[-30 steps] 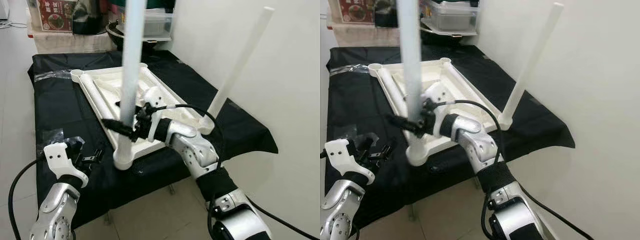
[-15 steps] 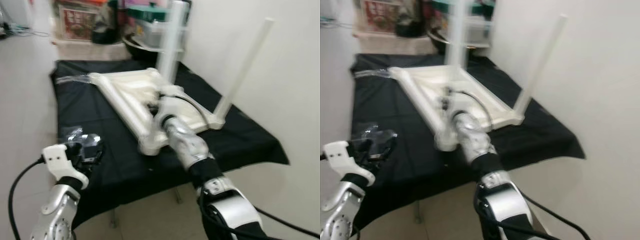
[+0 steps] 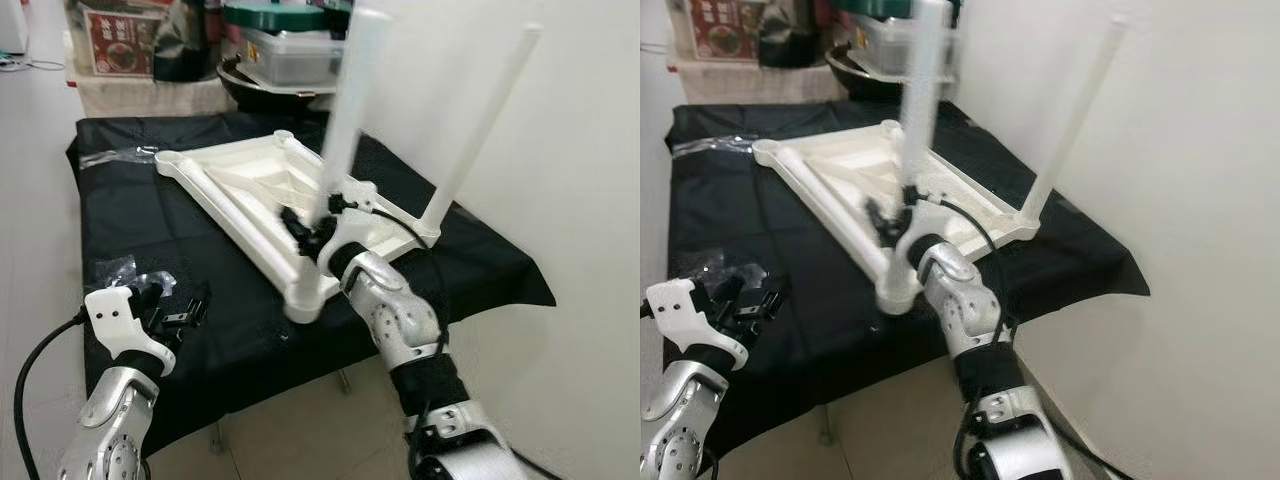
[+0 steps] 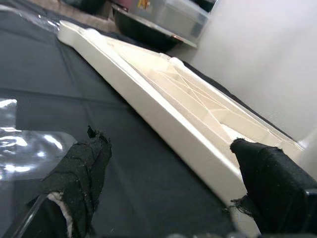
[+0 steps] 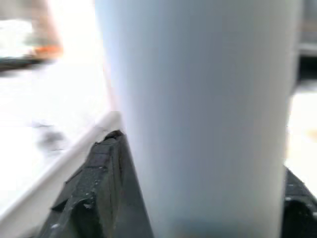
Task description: Building children table
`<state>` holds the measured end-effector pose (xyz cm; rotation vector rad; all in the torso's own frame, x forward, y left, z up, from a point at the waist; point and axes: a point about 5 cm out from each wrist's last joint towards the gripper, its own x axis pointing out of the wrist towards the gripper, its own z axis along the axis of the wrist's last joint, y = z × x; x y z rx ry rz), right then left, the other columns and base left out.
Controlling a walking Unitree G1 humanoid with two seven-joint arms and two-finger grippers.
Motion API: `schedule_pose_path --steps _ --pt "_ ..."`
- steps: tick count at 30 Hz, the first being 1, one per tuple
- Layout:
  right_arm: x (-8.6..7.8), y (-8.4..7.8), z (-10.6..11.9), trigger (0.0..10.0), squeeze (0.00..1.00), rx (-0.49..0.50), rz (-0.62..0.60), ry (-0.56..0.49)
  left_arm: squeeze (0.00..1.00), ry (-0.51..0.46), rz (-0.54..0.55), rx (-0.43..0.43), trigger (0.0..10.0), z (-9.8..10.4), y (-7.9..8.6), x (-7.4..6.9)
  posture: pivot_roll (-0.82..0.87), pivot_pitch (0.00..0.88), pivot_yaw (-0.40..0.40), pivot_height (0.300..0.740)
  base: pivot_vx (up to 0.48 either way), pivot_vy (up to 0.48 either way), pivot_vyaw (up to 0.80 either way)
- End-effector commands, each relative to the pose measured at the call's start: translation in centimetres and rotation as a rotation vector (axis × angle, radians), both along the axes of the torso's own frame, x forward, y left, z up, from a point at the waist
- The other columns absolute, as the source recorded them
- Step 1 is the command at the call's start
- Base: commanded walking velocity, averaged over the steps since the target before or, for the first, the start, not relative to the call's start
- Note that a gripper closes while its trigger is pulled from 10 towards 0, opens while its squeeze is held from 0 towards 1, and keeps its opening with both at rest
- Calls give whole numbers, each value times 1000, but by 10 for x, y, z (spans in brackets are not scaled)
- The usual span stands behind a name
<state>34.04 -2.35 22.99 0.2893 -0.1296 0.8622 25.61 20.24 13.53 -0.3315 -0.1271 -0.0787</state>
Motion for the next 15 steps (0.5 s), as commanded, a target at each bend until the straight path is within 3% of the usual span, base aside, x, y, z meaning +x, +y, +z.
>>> schedule_pose_path --steps 1,5,9,11,12,15 --pt "-11 8 14 10000 0 16 164 -70 0 12 -13 -5 10000 -3 -2 0 176 0 -176 740 0 0 0" --pt "-19 10 16 10000 0 -28 318 -141 0 10 -13 -8 10000 -3 -4 1 183 0 -181 740 0 0 0" --pt "-19 15 9 10000 0 -81 374 -159 0 10 -16 -10 10000 -3 -4 1 188 0 -185 740 0 0 0" --pt "-18 20 3 9412 0 -102 401 -159 0 10 -18 -11 10000 -3 -5 1 190 0 -187 740 0 0 0" --pt "-18 25 -3 392 0 -122 409 -164 0 9 -19 -13 10000 -3 -5 0 199 0 -193 740 0 0 0" --pt "-14 28 -8 0 0 -157 360 -163 0 9 -18 -14 10000 -4 -5 0 199 0 -193 740 0 0 0"
